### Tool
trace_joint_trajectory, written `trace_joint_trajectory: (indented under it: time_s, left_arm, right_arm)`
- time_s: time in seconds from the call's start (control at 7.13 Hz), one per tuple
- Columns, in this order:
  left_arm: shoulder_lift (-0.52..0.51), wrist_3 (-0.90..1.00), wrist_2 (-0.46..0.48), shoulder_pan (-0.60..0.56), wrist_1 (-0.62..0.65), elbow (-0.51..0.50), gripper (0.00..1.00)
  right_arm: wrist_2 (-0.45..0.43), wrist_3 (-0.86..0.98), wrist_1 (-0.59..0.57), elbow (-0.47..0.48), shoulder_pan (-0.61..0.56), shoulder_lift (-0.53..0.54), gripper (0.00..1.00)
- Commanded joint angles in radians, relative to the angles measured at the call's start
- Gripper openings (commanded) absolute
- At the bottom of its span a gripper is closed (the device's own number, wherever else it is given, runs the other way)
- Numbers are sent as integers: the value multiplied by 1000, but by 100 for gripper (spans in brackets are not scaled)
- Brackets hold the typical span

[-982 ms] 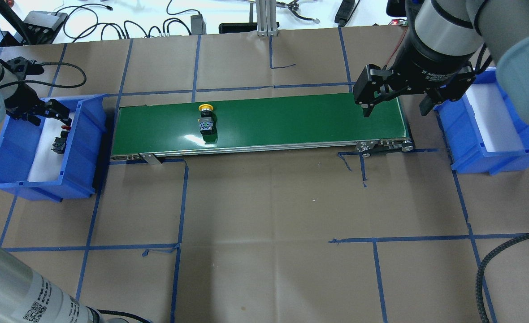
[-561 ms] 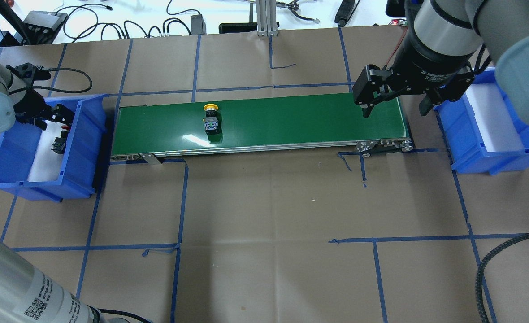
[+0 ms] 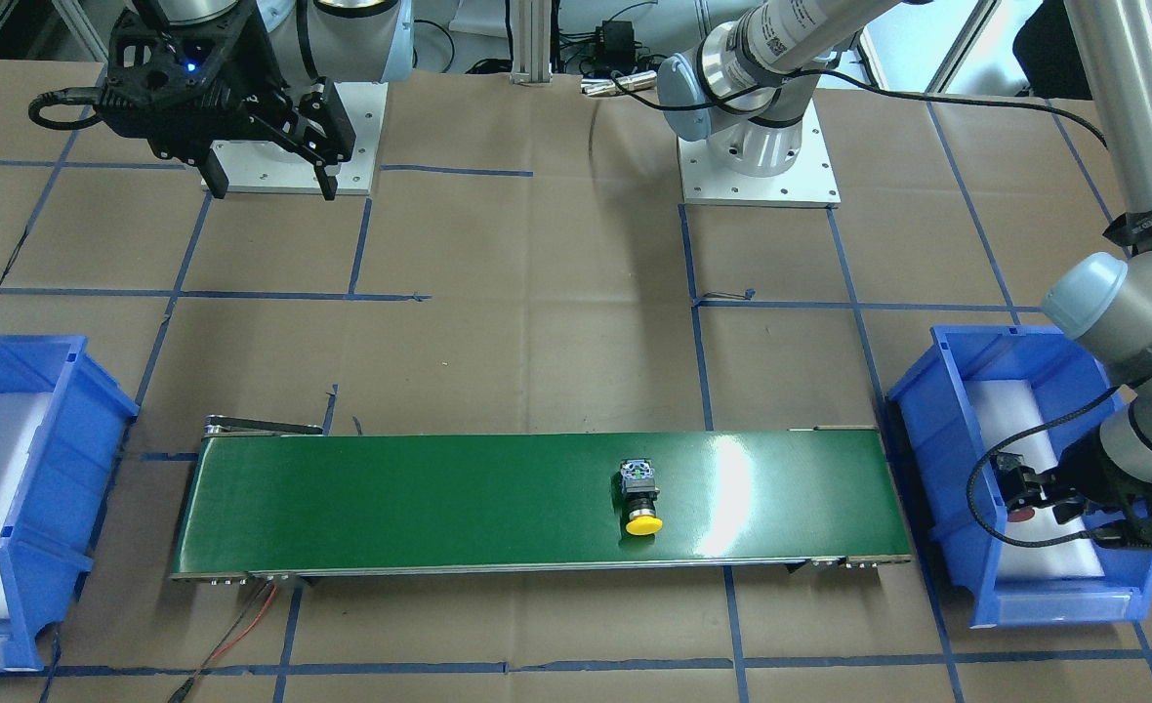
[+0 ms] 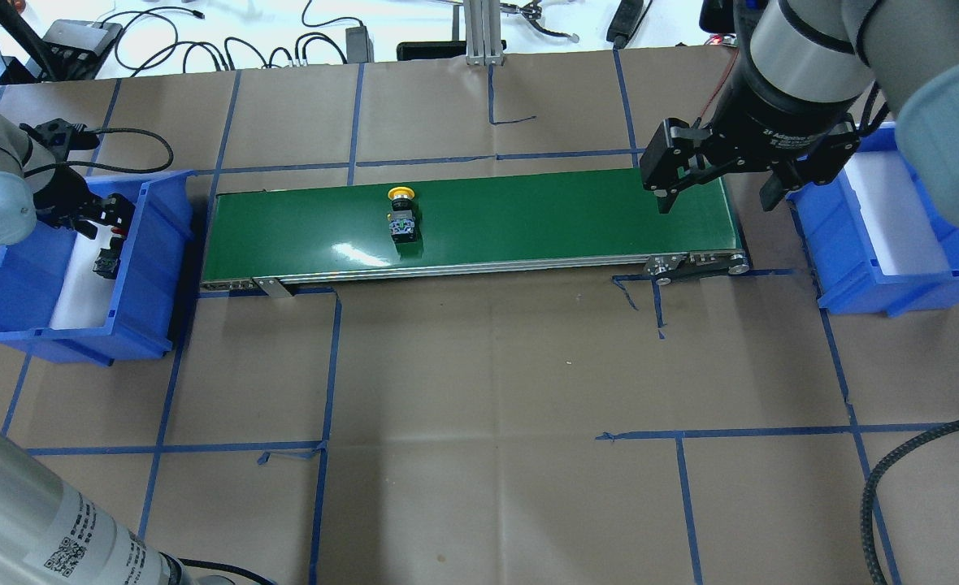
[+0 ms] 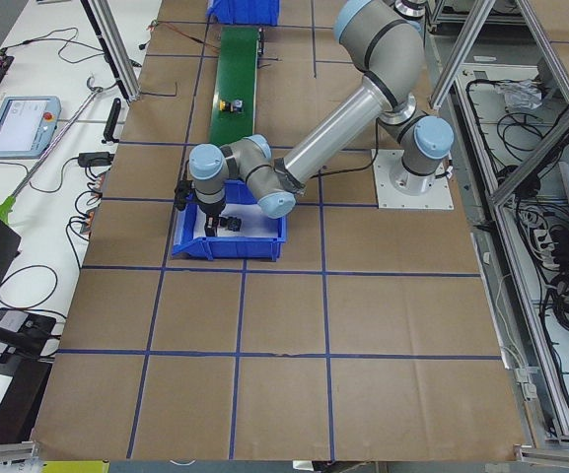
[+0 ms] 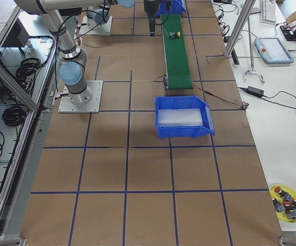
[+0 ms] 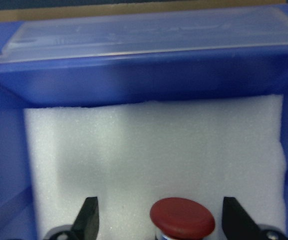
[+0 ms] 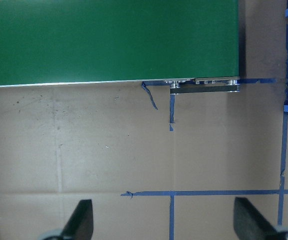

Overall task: Transport two buttons from left to right
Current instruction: 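Lower the left gripper and grasp the red-capped button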

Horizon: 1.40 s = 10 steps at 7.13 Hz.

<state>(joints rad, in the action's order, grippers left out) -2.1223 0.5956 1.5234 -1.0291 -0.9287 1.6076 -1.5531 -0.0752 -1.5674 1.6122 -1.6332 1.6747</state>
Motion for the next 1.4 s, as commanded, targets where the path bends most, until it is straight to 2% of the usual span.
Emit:
trace_joint_trajectory:
  time_s: [0.0,0.28,0.42,0.7,0.98,1.26]
  left_arm:
    - [10,3,3,1,-5,18,44]
    - [18,1,4,1,-7,20,14]
    - [21,3,6,3,-15,8,5]
    - [63,4,7,4,-106,-40,2]
    - [125,3,9,6,-281,-122,2]
    - [134,0,9,4,-343,-169,2]
  right_arm:
    - [1,0,0,0,1,-1,100]
    - [2,0,1,0,0,0,100]
    - [1,0,3,0,0,0,100]
    - [1,0,3,0,0,0,100]
    - [1,0,3,0,0,0,100]
    - [1,0,3,0,1,0,100]
